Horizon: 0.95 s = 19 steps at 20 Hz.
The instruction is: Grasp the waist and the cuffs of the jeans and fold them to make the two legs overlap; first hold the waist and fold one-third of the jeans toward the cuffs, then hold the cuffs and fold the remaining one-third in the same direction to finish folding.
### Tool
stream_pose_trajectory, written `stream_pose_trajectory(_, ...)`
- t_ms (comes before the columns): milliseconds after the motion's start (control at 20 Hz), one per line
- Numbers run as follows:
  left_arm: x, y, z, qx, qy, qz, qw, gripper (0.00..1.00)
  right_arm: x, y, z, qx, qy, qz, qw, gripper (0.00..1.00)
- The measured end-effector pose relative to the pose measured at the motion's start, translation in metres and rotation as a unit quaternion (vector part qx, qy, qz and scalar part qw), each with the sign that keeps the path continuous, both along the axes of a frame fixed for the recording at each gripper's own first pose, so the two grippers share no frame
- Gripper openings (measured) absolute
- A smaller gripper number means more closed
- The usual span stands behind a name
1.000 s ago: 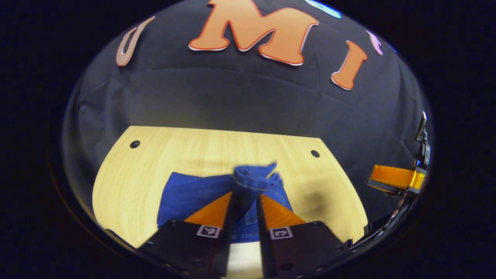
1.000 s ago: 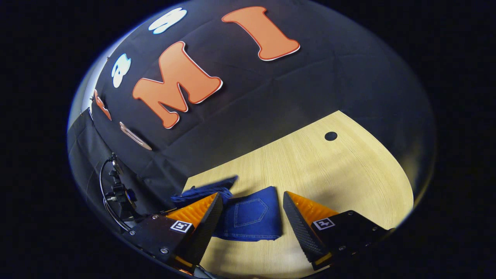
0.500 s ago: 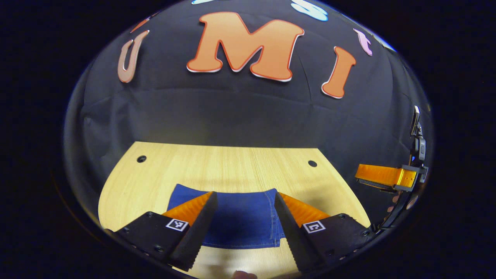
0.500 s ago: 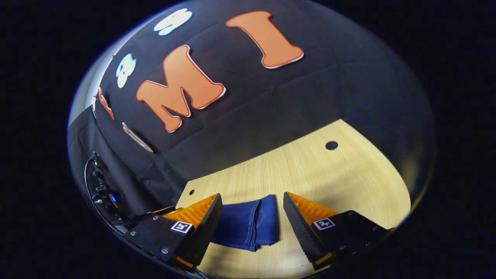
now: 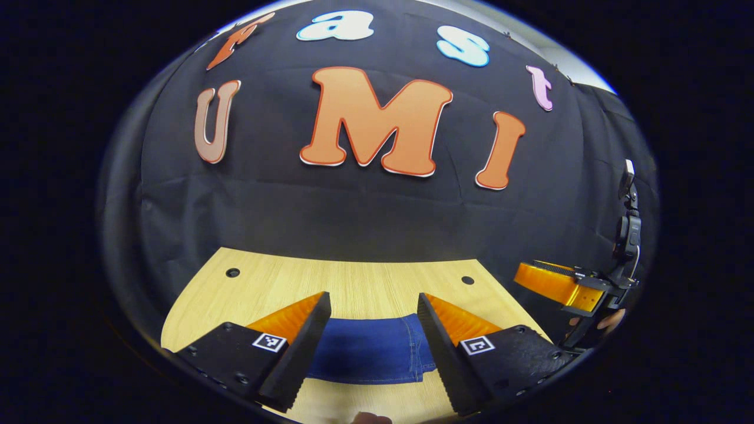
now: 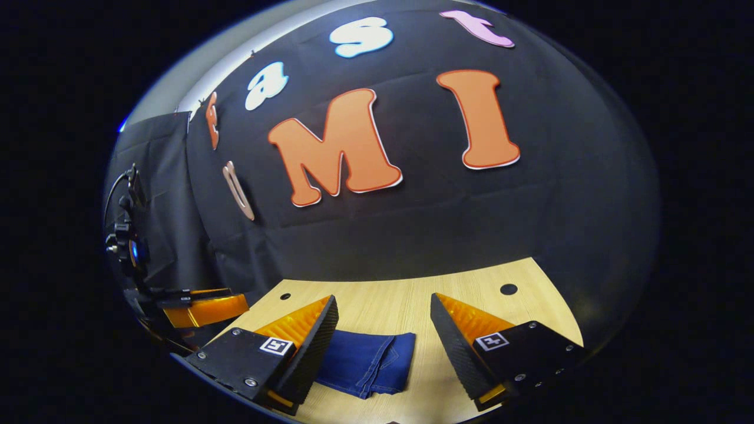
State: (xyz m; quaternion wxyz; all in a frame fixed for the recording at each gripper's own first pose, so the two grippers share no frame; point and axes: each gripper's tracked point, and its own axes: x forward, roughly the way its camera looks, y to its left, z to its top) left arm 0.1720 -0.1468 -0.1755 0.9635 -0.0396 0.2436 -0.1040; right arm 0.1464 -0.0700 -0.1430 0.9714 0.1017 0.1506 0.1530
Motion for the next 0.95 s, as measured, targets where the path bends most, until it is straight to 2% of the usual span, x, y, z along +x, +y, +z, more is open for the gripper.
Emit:
stream_pose_trajectory(100,-0.010,0.005,0.017,0.003,-0.009,-0.004,1.000,0.91,-0.003,0.009,0.011,0.001,-0.008,0.010,1.000,0.97)
stream_pose_trajectory(300,-0.025,0.028,0.062,0.015,-0.068,0.014,0.997,0.91,-0.011,0.026,0.039,0.003,-0.044,0.018,0.999,0.96)
stream_pose_trajectory(350,-0.031,0.032,0.070,0.017,-0.082,0.015,0.996,0.87,-0.015,0.030,0.047,-0.001,-0.059,0.017,0.998,0.97)
stream_pose_trajectory(400,-0.038,0.038,0.078,0.026,-0.101,0.015,0.994,0.91,-0.019,0.033,0.055,-0.009,-0.078,0.016,0.997,0.97)
stream_pose_trajectory(500,-0.050,0.044,0.092,0.040,-0.136,0.012,0.990,0.91,-0.028,0.039,0.068,-0.033,-0.117,0.010,0.993,1.00)
stream_pose_trajectory(550,-0.056,0.046,0.101,0.037,-0.158,0.004,0.987,0.91,-0.035,0.044,0.073,-0.044,-0.128,0.007,0.991,0.96)
stream_pose_trajectory(800,-0.095,0.058,0.122,0.006,-0.231,-0.010,0.973,0.90,-0.070,0.075,0.079,-0.060,-0.141,-0.007,0.988,0.96)
stream_pose_trajectory(850,-0.106,0.059,0.123,0.008,-0.244,-0.021,0.969,0.91,-0.079,0.083,0.079,-0.062,-0.141,-0.008,0.988,0.96)
stream_pose_trajectory(900,-0.114,0.068,0.123,0.017,-0.256,-0.015,0.966,0.86,-0.088,0.089,0.082,-0.065,-0.147,-0.014,0.987,0.96)
stream_pose_trajectory(950,-0.123,0.071,0.118,0.020,-0.256,-0.015,0.966,0.90,-0.095,0.094,0.083,-0.067,-0.150,-0.019,0.986,0.96)
